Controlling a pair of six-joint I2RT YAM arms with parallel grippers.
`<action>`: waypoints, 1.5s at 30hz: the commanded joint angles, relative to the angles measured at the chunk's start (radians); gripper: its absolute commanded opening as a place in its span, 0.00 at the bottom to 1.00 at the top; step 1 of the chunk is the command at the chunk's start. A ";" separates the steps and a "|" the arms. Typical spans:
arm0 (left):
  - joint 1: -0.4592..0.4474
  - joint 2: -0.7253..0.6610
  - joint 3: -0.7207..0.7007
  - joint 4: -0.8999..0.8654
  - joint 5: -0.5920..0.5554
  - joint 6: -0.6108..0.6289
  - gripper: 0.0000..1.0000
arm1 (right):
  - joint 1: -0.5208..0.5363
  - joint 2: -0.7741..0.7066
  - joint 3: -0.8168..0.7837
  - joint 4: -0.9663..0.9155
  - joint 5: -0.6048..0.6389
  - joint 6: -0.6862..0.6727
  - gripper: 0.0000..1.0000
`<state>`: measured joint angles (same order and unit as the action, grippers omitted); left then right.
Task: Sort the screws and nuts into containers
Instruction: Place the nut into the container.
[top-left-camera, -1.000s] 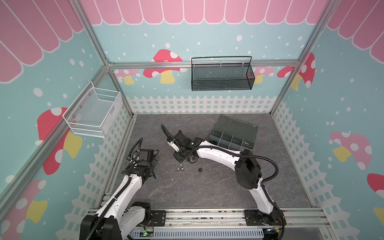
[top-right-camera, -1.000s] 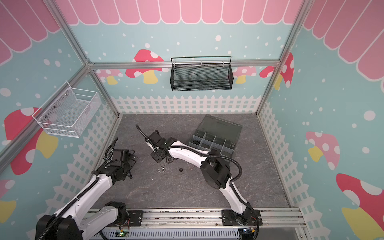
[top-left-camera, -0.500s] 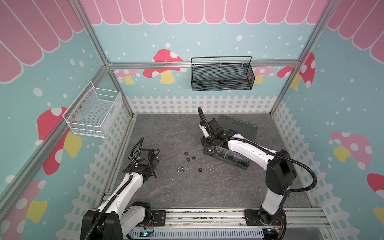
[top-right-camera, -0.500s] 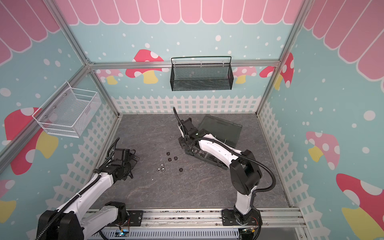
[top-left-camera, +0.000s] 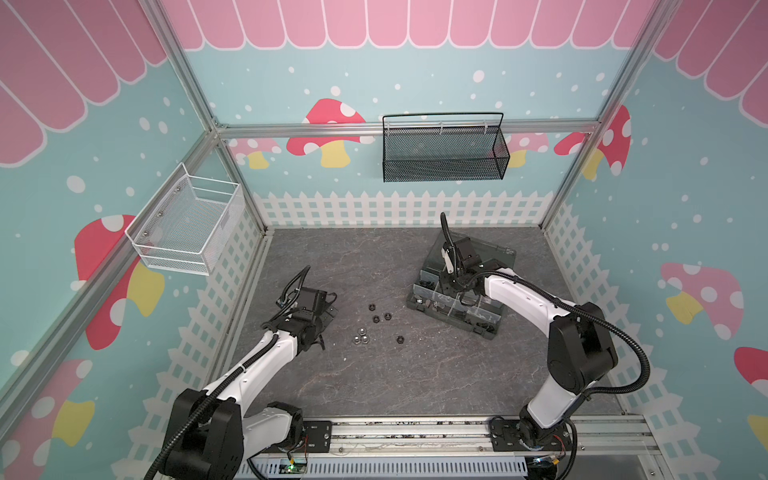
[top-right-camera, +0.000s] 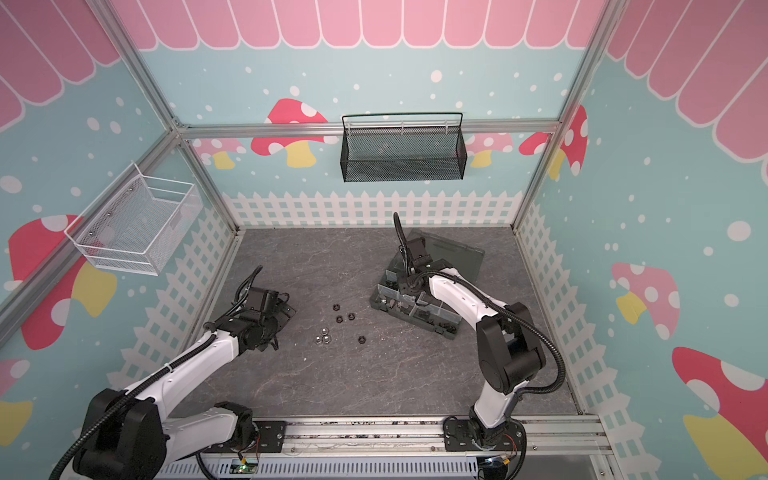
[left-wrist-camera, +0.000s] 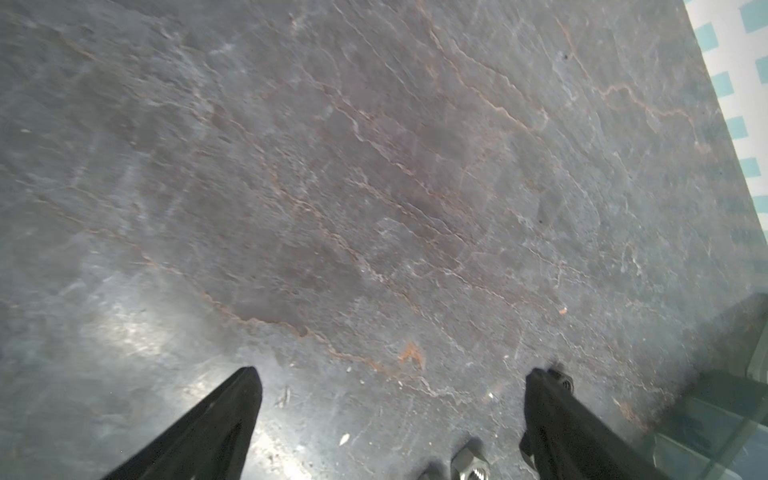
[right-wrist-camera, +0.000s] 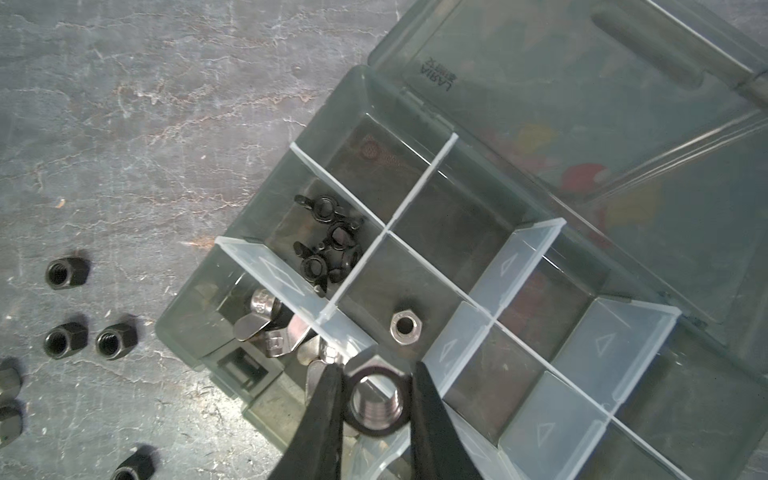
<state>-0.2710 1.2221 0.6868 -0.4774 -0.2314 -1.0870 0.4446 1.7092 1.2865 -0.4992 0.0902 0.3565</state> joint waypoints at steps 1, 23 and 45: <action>-0.028 0.035 0.044 0.023 -0.016 0.013 1.00 | -0.012 0.017 -0.019 0.027 -0.019 0.001 0.00; -0.044 0.104 0.071 0.056 0.020 0.025 1.00 | -0.035 0.117 -0.010 0.030 -0.046 -0.011 0.29; -0.029 0.104 0.066 0.042 0.006 0.030 1.00 | 0.071 -0.067 -0.006 -0.017 -0.009 -0.022 0.43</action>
<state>-0.3084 1.3186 0.7357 -0.4320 -0.2081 -1.0660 0.4728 1.6577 1.2720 -0.4816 0.0639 0.3450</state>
